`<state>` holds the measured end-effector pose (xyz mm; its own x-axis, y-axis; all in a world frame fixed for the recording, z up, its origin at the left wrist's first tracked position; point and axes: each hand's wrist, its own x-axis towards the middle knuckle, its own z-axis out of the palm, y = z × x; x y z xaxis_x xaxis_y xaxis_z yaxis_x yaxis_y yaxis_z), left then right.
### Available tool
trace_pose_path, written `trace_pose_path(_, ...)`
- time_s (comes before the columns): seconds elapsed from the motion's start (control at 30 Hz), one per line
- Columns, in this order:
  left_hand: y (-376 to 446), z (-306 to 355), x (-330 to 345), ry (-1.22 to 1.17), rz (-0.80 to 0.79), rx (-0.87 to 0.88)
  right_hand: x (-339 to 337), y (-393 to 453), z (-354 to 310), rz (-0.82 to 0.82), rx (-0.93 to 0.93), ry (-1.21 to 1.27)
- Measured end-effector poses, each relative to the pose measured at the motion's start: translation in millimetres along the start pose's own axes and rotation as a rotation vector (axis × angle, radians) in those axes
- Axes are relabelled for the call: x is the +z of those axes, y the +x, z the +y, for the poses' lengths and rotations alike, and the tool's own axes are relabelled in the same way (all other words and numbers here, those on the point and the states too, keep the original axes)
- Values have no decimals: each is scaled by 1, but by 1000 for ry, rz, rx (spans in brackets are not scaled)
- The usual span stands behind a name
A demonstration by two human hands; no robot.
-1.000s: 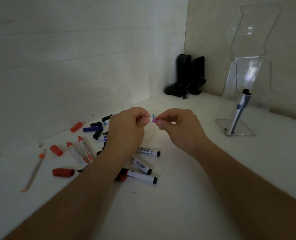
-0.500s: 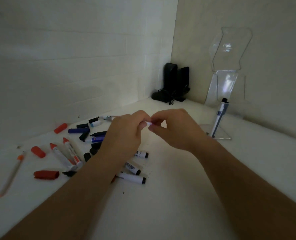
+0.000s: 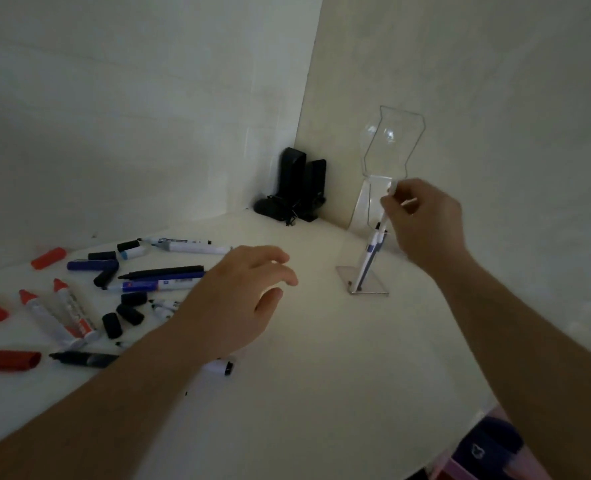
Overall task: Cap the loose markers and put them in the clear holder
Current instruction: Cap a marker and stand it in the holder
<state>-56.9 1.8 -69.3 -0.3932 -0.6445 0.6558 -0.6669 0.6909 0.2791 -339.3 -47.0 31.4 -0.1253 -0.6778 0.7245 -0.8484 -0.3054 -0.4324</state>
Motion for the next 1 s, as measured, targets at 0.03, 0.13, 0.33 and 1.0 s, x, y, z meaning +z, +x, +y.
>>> trace_pose_path(0.03, 0, -2, 1, 0, -14, -16, 6, -3, 5, -38, -17, -40)
trace_pose_path(0.13, 0, -3, 2, -16, -24, -55, 20, -13, 15, -132, -76, -157)
trace_pose_path(0.33, 1, -8, 1, -44, -10, -37, 34, -16, 38, -189, -36, -319)
trace_pose_path(1.0, -5, -64, -45, 420, -21, -653, 172, -60, -76, -601, -129, 160)
